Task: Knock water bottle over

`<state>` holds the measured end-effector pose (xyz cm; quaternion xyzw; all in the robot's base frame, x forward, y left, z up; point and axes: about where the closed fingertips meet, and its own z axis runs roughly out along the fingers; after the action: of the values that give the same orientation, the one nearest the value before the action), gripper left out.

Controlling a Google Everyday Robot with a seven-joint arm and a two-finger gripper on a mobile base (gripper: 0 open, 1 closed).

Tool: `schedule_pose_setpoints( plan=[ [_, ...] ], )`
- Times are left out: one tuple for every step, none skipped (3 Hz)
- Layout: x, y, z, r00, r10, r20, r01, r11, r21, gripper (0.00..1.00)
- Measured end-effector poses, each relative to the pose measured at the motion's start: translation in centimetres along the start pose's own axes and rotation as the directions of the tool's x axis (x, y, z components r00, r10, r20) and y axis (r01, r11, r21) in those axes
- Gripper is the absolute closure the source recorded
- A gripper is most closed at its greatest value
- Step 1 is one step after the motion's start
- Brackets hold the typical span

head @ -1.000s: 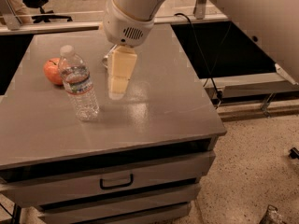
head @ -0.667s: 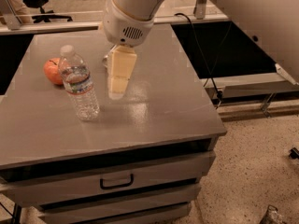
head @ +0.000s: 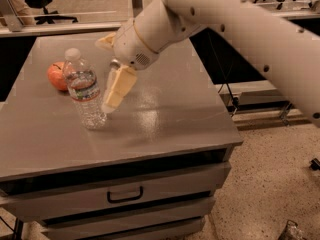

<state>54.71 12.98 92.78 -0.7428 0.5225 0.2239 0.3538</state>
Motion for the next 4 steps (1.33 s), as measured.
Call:
schedule_pose_setpoints(
  plan=[
    [-1.0,-1.0,2.8,0.963,0.048,0.264,-0.044,0.9988,-0.021,0.0],
    [-1.5,-0.7,3.8,0.946,0.073,0.317,-0.06,0.9969,-0.052,0.0],
    [-1.5,-0.7,3.8,0.946,0.072,0.315,-0.058,0.997,-0.051,0.0],
    [-1.8,0.3,3.9,0.914,0.105,0.391,-0.063,0.9909,-0.119,0.0]
  ],
)
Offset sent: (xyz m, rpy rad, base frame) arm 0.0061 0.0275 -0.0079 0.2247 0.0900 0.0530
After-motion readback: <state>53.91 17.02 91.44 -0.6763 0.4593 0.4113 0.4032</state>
